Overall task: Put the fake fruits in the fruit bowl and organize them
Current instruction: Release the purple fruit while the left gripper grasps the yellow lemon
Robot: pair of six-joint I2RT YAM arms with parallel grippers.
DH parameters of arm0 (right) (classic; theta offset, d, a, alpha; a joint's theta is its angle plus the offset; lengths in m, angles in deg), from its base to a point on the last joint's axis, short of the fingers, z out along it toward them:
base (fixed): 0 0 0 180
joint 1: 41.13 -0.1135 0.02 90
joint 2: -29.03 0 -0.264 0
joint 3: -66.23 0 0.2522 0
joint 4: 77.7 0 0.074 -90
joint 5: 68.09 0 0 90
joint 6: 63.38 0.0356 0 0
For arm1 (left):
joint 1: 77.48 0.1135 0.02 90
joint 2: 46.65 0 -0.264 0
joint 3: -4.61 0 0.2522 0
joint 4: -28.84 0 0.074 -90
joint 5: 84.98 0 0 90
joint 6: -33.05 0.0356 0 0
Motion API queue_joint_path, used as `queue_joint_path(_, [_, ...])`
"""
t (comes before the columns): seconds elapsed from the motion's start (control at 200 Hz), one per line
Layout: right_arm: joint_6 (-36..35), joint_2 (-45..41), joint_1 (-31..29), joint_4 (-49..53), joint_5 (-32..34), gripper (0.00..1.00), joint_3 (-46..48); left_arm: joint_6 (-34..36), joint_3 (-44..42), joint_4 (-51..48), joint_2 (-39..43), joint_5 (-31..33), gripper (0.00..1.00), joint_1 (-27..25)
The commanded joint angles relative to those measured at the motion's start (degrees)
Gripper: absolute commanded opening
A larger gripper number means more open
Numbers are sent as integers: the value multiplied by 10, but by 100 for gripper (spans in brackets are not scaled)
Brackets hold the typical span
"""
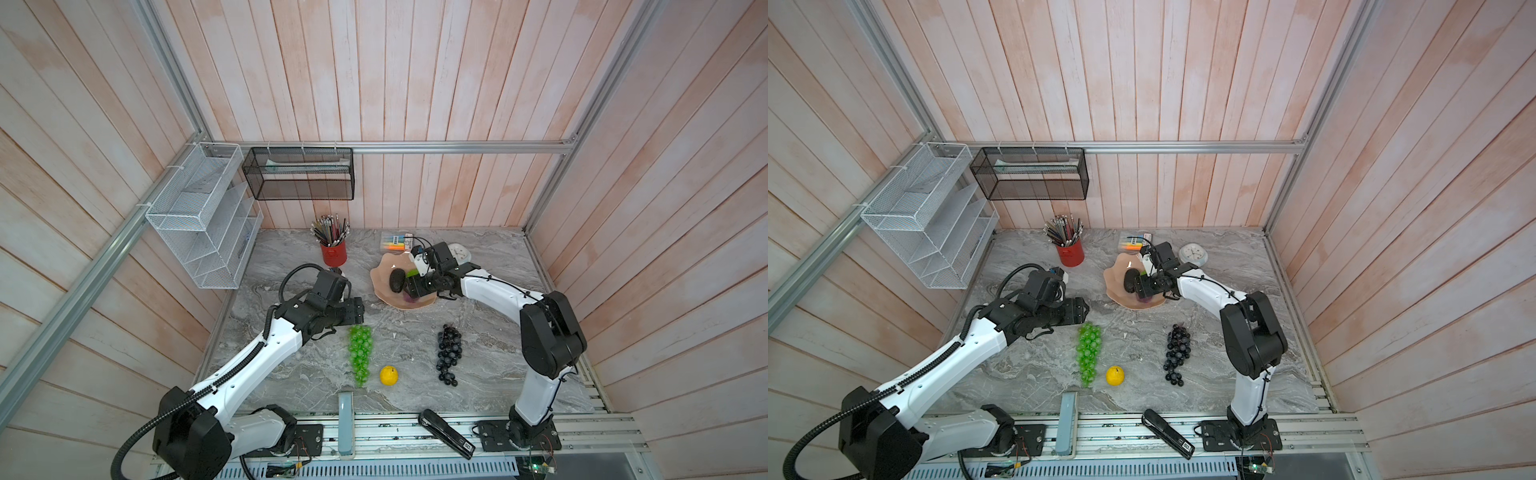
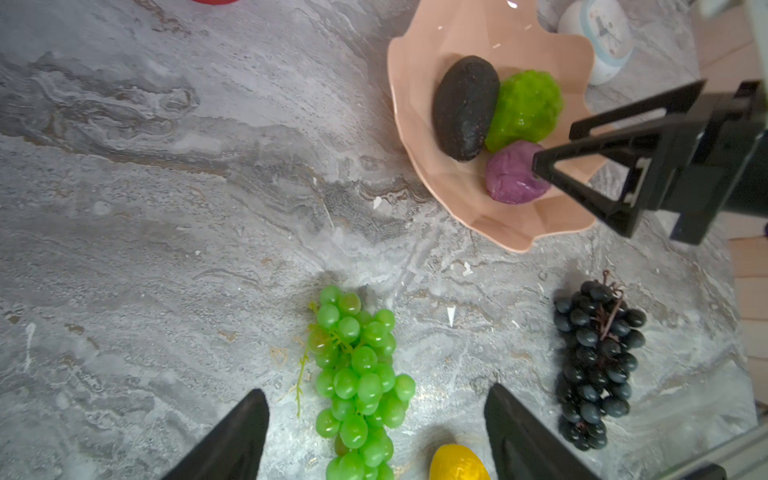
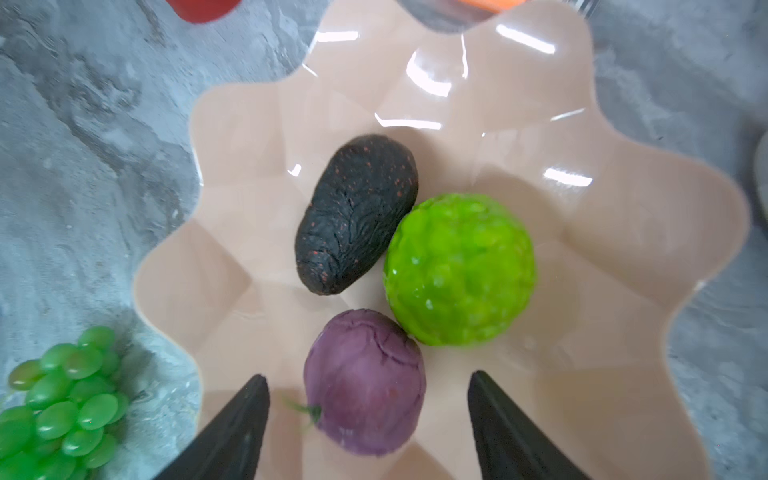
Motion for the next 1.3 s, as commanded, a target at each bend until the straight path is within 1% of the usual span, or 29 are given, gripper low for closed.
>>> queue_joint_path(0.0, [-6,-51,-4,10,9,76,-2,6,9,-27,-18,-29,84,-45])
queue_joint_path(0.055, [2,-79,-7,-15,13,76,21,1,1,-25,-27,-25,84,-70])
queue_joint_path(0.14, [23,-120,-9,-68,19,76,65,-2,-11,-12,-38,-37,84,-107])
queue_joint_path(0.255, [36,-157,-9,-109,39,76,112,-2,-7,-11,-54,-50,84,-163])
queue_joint_path(0.41, [47,-174,-8,-133,44,76,146,-17,-14,-14,-79,-73,84,-218])
queue_joint_path(0.435, [49,-174,-8,-135,43,76,150,-19,-13,-17,-86,-72,84,-220])
queue_joint_path(0.45, [49,-174,-8,-136,42,76,151,-19,-12,-20,-90,-70,84,-237])
queue_joint_path(0.49, [51,-174,-8,-140,40,76,156,-21,-8,-30,-102,-60,84,-253])
queue_joint_path(0.58, [53,-174,-8,-149,35,76,164,-20,1,-49,-132,-38,83,-273])
queue_joint_path(0.815, [48,-178,-8,-152,36,74,171,-14,10,-63,-183,-14,80,-280])
queue_joint_path(0.89, [48,-183,-7,-156,39,74,178,-7,13,-64,-194,-7,77,-280])
queue_joint_path(1.155, [49,-186,-7,-161,43,74,195,8,23,-46,-235,2,75,-280])
queue_joint_path(1.225, [49,-189,-7,-163,46,74,198,8,23,-39,-239,2,72,-280])
queue_joint_path(1.295, [48,-191,-6,-165,48,74,201,8,23,-36,-245,-2,62,-280])
